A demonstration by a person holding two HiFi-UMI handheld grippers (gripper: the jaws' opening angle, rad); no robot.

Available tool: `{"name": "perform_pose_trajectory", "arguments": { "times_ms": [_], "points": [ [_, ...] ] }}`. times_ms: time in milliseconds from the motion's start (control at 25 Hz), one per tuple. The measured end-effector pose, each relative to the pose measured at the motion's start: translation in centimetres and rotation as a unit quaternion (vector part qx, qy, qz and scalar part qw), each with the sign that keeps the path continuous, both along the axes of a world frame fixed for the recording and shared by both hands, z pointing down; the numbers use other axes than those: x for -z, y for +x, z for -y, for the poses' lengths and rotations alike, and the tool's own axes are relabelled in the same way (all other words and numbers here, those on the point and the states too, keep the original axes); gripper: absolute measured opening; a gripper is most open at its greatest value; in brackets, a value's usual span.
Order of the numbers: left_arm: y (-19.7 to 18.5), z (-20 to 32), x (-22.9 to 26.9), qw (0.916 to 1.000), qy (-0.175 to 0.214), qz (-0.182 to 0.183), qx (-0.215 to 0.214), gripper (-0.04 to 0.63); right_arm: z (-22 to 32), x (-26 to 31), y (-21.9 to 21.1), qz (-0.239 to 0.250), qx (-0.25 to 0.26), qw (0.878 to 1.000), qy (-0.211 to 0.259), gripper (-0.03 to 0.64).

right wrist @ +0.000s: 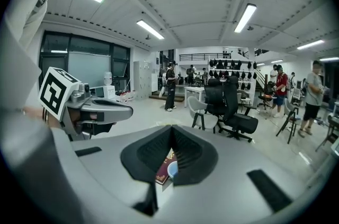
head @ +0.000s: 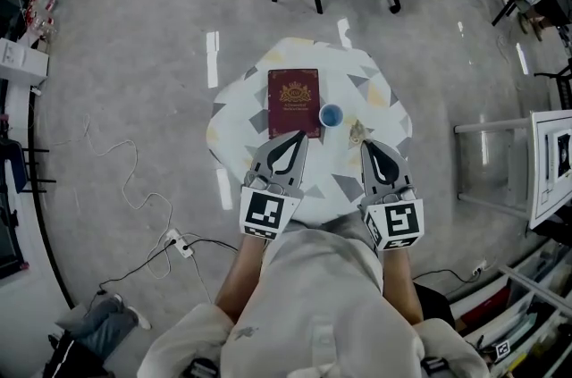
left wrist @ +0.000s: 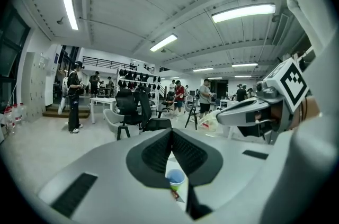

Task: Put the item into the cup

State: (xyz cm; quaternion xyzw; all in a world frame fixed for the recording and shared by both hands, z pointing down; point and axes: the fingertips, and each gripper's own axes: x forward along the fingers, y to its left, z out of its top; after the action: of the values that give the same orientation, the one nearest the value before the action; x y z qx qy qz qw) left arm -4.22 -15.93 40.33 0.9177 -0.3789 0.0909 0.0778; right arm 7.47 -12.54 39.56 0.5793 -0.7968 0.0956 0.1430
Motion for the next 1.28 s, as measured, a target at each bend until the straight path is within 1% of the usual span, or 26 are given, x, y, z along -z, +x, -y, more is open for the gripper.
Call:
{"name": "perform_pose_trajectory", "arguments": {
  "times_ms": [200, 440, 760, 1000, 1280],
  "points": [
    [0.3, 0.9, -1.1, 0.9999, -0.013, 0.001, -0.007, 0.012, 0.6, -1.3, 0.6, 0.000, -0.010, 1.000, -0.015, 0.005],
    [1.1, 1.8, -2.4, 0.9997, -0.022, 0.008, -0.004, 0.012, 1.8, -2.5, 1.3, 0.002, -0.004, 1.000, -0.026, 0.005],
    [2.1, 3.1, -4.4, 0.9989, -0.036, 0.024, 0.020, 0.012, 3.6, -4.6, 1.9, 0.013, 0.028, 0.999, -0.044, 0.005],
    [2.7, 3.9, -6.3, 0.9972, -0.051, 0.037, 0.041, 0.012, 4.3, -7.0, 2.8, 0.022, 0.048, 0.996, -0.069, 0.005],
    [3.4, 4.3, -8.3, 0.9950, -0.069, 0.046, 0.055, 0.012, 4.9, -9.6, 3.1, 0.031, 0.066, 0.993, -0.094, 0.005]
  ]
}}
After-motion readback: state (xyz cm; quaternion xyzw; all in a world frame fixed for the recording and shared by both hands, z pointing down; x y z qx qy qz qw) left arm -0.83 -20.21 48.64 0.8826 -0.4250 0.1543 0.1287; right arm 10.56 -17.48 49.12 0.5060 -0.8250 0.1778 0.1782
